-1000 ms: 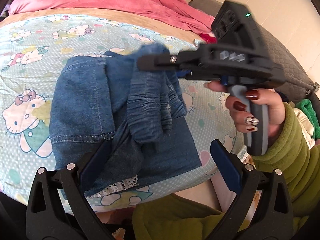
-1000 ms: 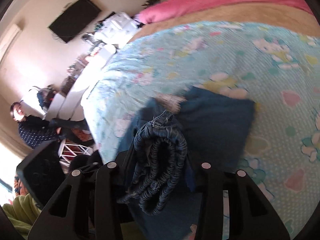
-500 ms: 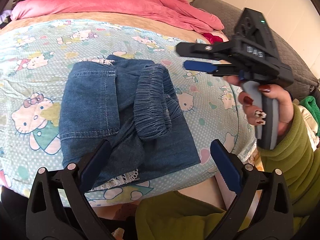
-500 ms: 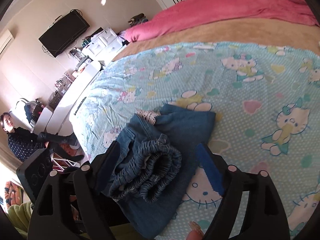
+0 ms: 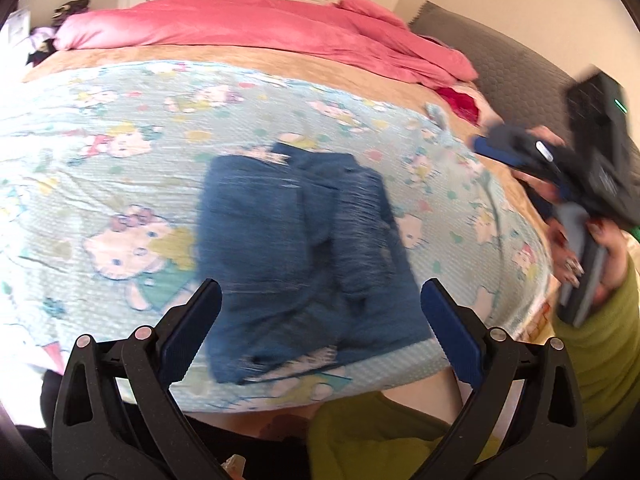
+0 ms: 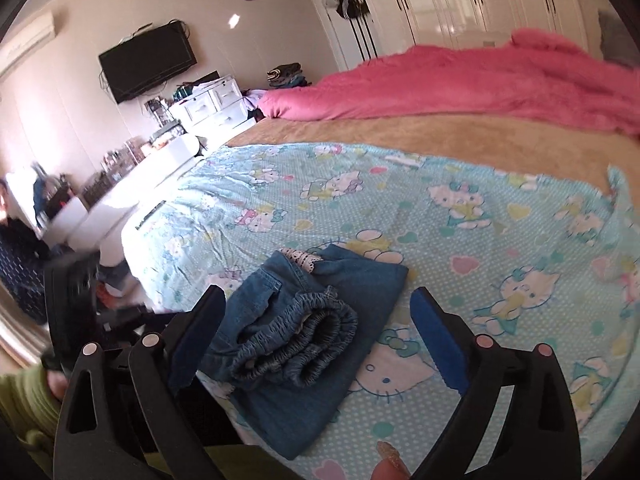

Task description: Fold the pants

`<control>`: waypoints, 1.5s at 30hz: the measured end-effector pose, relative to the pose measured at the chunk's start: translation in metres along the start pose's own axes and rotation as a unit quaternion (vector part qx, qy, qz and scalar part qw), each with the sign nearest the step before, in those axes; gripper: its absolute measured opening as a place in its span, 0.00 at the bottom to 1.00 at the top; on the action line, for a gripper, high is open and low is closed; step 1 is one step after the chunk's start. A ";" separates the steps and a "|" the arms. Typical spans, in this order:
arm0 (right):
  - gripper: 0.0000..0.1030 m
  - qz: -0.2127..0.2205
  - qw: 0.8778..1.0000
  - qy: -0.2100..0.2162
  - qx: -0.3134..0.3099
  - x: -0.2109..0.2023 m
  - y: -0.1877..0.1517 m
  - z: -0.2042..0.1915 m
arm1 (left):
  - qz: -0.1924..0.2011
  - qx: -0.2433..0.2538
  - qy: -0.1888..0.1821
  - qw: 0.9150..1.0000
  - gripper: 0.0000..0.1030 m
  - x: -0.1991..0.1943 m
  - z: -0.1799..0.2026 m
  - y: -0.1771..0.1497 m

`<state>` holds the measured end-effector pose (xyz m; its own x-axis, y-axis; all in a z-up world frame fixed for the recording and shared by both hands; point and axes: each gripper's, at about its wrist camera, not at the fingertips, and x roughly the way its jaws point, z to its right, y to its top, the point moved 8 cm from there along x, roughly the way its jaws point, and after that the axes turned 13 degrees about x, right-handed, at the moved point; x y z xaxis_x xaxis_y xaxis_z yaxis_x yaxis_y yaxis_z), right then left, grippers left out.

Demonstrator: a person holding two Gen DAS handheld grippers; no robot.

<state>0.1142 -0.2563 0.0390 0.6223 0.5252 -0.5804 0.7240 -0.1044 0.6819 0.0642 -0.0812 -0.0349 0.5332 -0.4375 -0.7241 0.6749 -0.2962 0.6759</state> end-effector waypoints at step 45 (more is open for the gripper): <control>0.62 -0.044 0.995 0.041 -0.076 0.044 -0.072 -0.057 | -0.013 -0.028 0.056 0.998 0.80 0.045 -0.067 0.025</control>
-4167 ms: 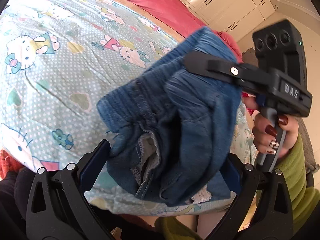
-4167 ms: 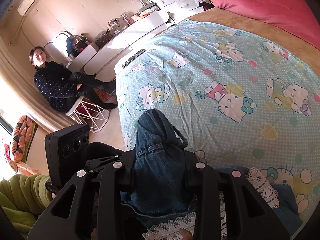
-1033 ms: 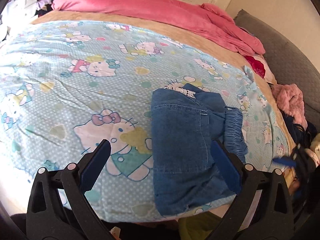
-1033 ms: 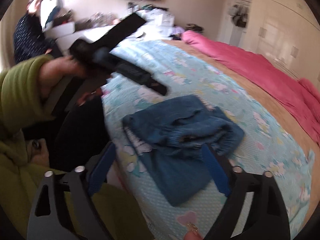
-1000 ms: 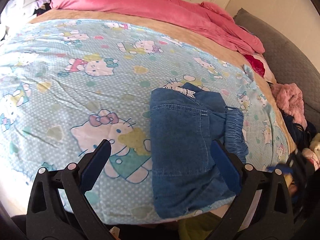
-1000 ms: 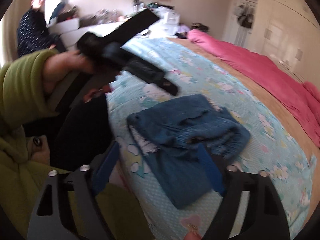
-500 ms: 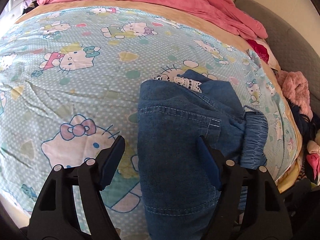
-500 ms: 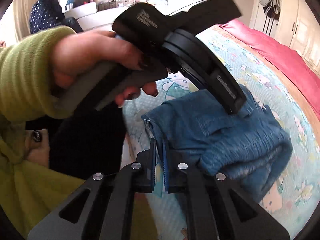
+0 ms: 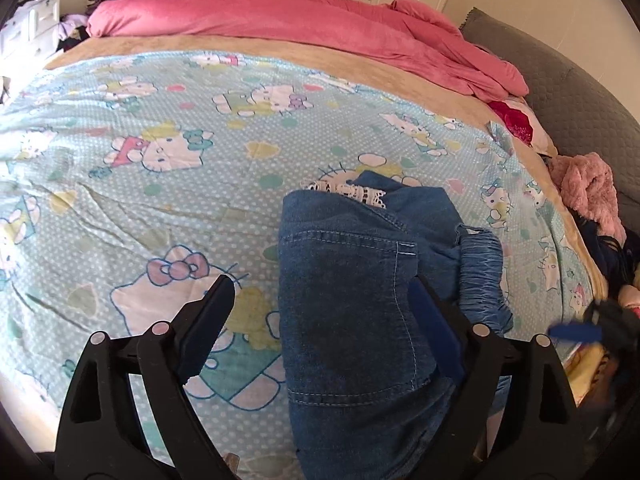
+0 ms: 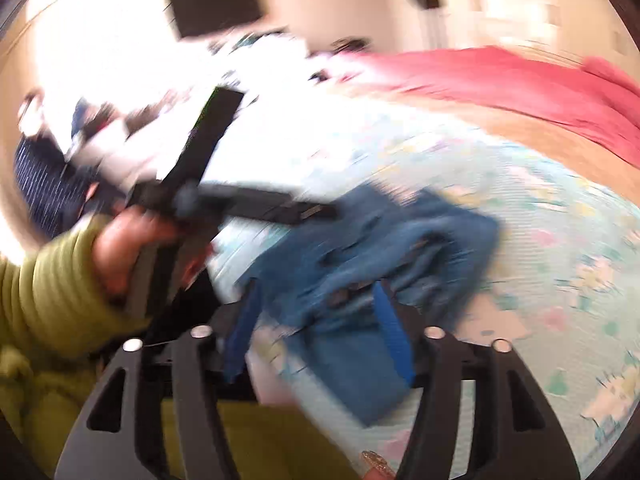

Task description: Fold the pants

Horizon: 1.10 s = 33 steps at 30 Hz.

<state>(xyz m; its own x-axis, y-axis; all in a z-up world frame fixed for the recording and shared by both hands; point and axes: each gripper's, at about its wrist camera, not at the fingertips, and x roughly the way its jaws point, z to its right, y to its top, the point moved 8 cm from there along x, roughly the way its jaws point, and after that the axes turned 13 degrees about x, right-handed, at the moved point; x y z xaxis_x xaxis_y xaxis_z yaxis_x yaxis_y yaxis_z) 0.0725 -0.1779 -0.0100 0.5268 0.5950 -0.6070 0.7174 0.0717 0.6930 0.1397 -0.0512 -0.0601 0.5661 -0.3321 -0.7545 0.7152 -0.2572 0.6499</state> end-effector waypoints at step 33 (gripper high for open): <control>0.42 -0.063 0.983 -0.069 0.158 0.067 -0.005 0.102 | -0.028 0.010 -0.035 0.999 0.60 0.041 0.023 -0.015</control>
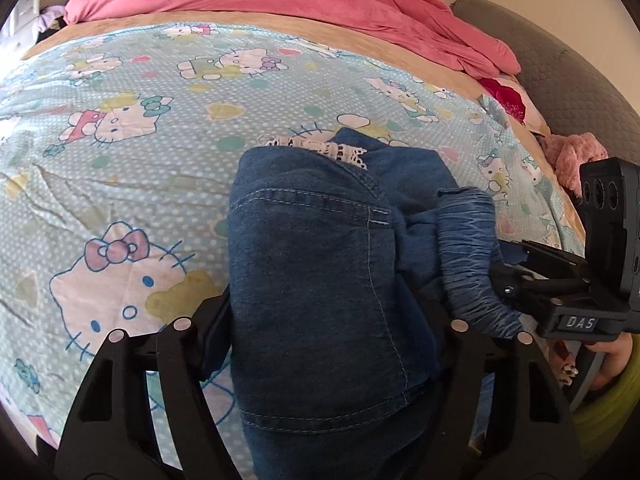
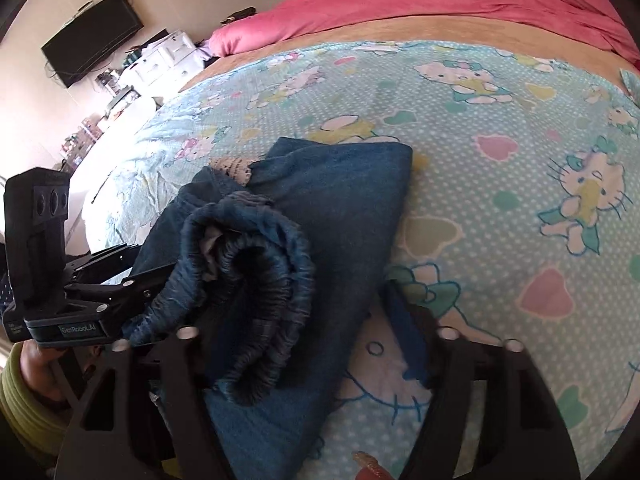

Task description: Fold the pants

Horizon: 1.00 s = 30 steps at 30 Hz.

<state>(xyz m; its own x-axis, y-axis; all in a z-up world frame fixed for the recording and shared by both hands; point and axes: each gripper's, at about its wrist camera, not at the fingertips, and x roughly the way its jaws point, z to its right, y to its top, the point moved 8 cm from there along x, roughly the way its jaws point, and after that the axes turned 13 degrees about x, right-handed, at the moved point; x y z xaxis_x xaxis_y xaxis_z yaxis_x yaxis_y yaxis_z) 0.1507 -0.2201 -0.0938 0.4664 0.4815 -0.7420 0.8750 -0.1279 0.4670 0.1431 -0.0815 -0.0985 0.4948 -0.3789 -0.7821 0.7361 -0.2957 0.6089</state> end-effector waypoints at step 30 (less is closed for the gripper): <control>0.18 0.078 0.994 -0.012 -0.076 0.019 0.110 -0.045 | 0.066 0.013 0.037 0.997 0.35 -0.006 -0.036 0.099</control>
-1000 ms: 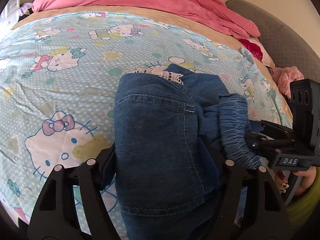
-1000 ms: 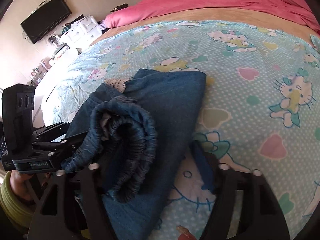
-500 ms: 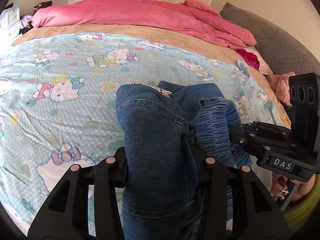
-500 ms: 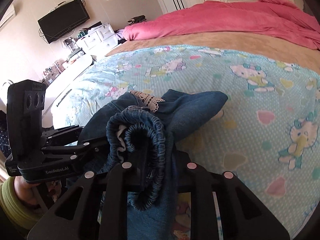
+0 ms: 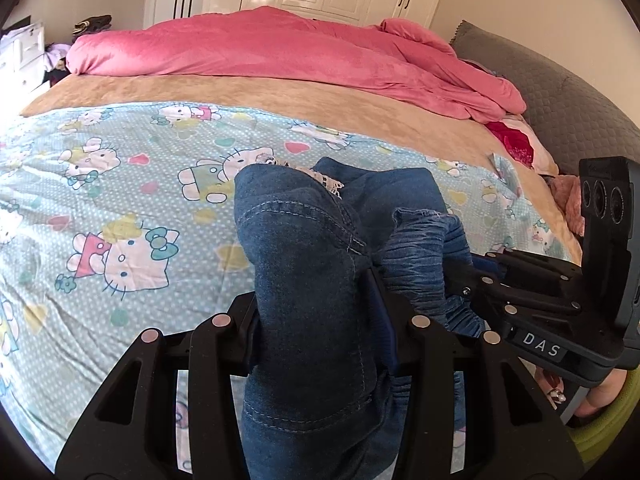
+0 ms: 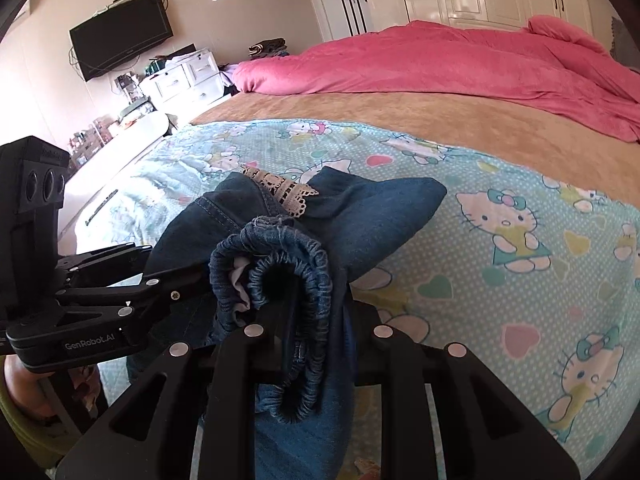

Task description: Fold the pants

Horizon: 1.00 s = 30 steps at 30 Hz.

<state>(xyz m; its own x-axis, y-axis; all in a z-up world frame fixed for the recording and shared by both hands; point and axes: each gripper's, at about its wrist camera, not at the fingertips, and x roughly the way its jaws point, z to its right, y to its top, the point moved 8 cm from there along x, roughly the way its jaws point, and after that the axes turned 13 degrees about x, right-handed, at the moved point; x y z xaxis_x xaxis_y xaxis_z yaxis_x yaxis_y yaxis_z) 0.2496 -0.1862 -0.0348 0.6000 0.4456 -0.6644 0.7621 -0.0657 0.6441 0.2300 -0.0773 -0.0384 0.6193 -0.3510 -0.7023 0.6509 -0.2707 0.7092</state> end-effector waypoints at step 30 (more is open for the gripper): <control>0.80 -0.023 0.995 -0.089 0.041 0.022 -0.011 0.048 | -0.035 -0.019 0.022 0.999 0.64 0.022 -0.026 -0.030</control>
<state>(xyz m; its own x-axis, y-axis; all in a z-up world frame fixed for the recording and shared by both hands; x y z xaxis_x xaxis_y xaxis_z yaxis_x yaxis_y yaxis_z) 0.2662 -0.2185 -0.0753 0.5914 0.2860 -0.7540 0.8031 -0.1243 0.5827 0.2355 -0.0532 -0.0766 0.5897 -0.2919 -0.7531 0.7096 -0.2580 0.6556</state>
